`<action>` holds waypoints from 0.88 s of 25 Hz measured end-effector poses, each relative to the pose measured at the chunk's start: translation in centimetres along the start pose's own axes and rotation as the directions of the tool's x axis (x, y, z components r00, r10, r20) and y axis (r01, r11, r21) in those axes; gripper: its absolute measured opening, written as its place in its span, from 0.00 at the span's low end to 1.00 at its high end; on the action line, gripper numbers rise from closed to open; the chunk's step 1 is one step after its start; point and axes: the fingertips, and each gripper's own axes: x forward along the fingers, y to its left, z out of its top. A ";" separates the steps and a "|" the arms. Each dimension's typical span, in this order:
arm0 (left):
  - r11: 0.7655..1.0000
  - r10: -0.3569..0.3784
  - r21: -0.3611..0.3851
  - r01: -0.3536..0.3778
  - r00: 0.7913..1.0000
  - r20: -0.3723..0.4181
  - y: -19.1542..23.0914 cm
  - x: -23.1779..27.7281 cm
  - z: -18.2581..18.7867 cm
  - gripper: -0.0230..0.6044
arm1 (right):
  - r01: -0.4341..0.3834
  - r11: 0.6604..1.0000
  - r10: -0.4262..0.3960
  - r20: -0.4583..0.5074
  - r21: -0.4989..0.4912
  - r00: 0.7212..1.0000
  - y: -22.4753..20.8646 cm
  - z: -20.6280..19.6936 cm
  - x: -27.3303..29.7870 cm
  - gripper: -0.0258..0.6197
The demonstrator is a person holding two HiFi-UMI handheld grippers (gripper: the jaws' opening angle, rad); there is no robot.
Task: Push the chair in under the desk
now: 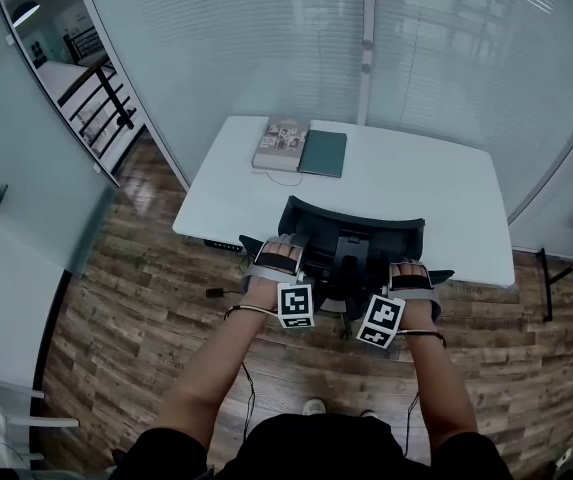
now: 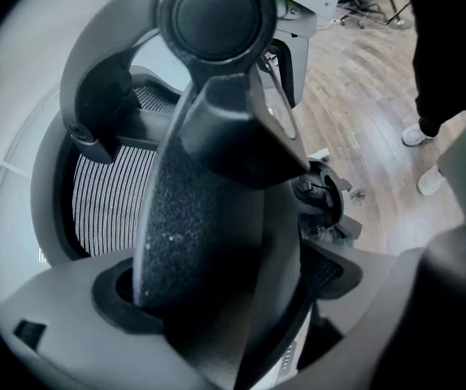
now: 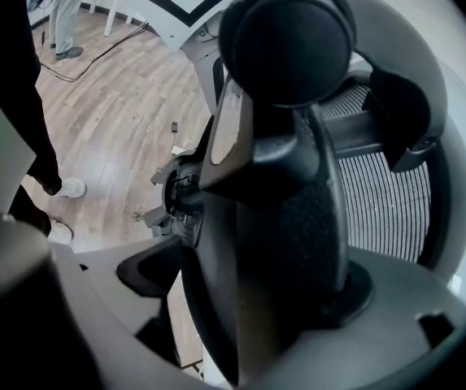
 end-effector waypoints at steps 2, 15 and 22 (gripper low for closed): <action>1.000 -0.009 0.003 0.009 1.000 -0.003 -0.1 -0.1 -0.2 0.88 | -0.003 1.000 0.003 0.002 0.004 1.000 0.1 0.3 0.0 0.72; 0.996 0.089 0.030 -0.090 0.995 0.037 0.2 -1.0 0.0 0.88 | 0.003 1.000 -0.002 0.051 -0.010 0.999 0.4 0.7 -0.4 0.75; 0.979 0.149 -0.151 -0.133 0.984 0.097 1.1 -5.0 1.8 0.88 | 0.076 0.988 -0.104 0.215 0.136 0.971 -1.6 3.1 -6.2 0.75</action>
